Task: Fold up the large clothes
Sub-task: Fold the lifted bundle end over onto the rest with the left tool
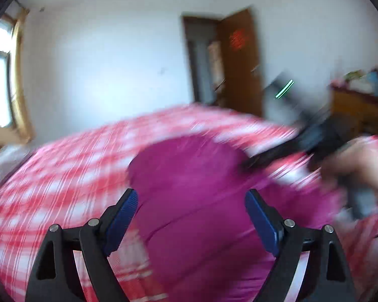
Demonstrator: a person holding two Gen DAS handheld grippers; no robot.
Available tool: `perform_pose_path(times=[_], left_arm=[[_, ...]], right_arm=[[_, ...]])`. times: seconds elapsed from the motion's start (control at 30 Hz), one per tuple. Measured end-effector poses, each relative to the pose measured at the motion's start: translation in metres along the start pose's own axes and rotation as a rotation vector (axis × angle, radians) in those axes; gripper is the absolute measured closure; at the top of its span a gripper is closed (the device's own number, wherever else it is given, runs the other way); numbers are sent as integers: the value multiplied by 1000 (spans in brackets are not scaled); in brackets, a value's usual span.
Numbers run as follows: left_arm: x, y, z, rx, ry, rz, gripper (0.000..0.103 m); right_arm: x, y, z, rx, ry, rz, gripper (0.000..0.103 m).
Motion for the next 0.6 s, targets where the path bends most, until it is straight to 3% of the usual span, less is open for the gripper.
perform_pose_path(times=[0.07,0.13,0.2,0.23,0.3,0.4,0.53,0.6], left_arm=[[-24,22,-4,67,55,-75,16],[-31,32,-3,130,101,-73,16],[-34,30,5,127,87,-60,16],[-34,28,9,110,77,-55,16],[-34,24,15,82,72,-57,16],[-31,12,10,82,78,-58,16],[-13,-8,-33,131,-61,2,16],[-22,-20,-50,159,-100,-7,15]], right_arm=[[8,-5,-4,-16,37,23,63],[25,-11,-14,-33,75,66,63],[47,-19,-34,-44,81,120,60],[53,-23,-40,-59,71,140,58],[64,-29,-62,-90,6,179,41],[52,-33,-83,-113,-102,225,41],[11,-34,-60,-218,-68,236,42],[-3,-30,-43,-242,-24,242,42]])
Point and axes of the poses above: each gripper's, at about its wrist camera, not at the fingertips, and x roughly against the way its jaws point, z to its right, y to its underside, the point moved 6 cm from there along -x, roughly the way its jaws point, and after that the axes turned 12 degrees about -x, right-handed, at the moved point
